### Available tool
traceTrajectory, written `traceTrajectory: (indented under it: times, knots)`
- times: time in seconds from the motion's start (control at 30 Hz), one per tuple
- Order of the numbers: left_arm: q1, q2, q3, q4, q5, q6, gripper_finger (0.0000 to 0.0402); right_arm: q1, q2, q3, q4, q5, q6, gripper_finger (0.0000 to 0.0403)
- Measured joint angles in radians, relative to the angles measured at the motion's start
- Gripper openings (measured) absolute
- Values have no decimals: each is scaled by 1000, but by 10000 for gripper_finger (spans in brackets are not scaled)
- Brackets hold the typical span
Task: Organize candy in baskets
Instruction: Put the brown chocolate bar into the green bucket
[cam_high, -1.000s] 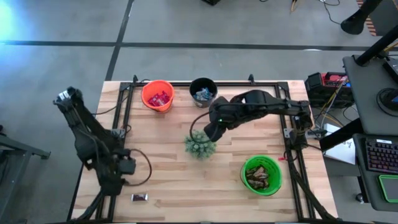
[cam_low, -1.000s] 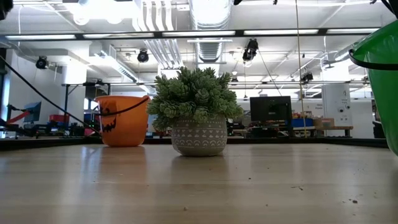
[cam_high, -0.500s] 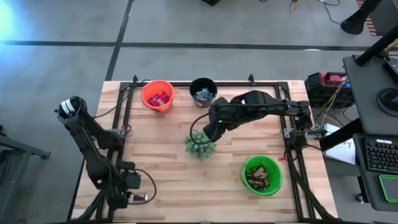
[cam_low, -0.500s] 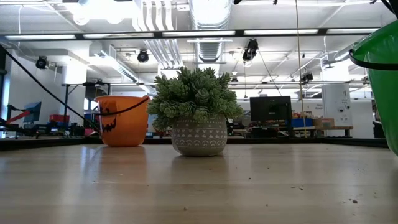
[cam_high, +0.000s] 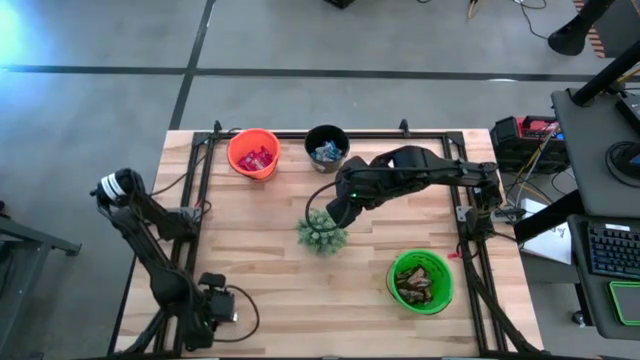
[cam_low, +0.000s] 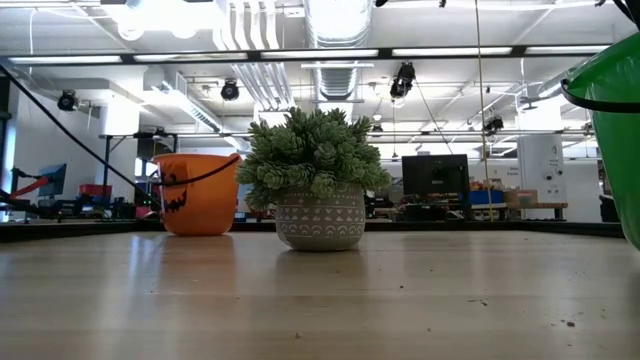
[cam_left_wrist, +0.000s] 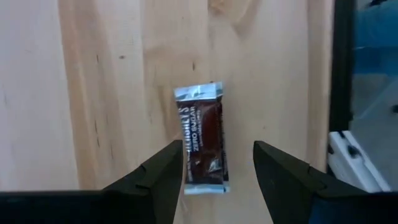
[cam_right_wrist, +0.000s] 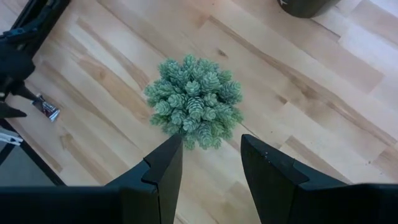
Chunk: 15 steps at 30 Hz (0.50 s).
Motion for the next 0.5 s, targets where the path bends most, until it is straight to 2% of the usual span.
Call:
traceTrajectory:
  times: [0.5]
  knots:
    - [0,99,0,17,3,3,178,61,0,0,0,-3,7,153]
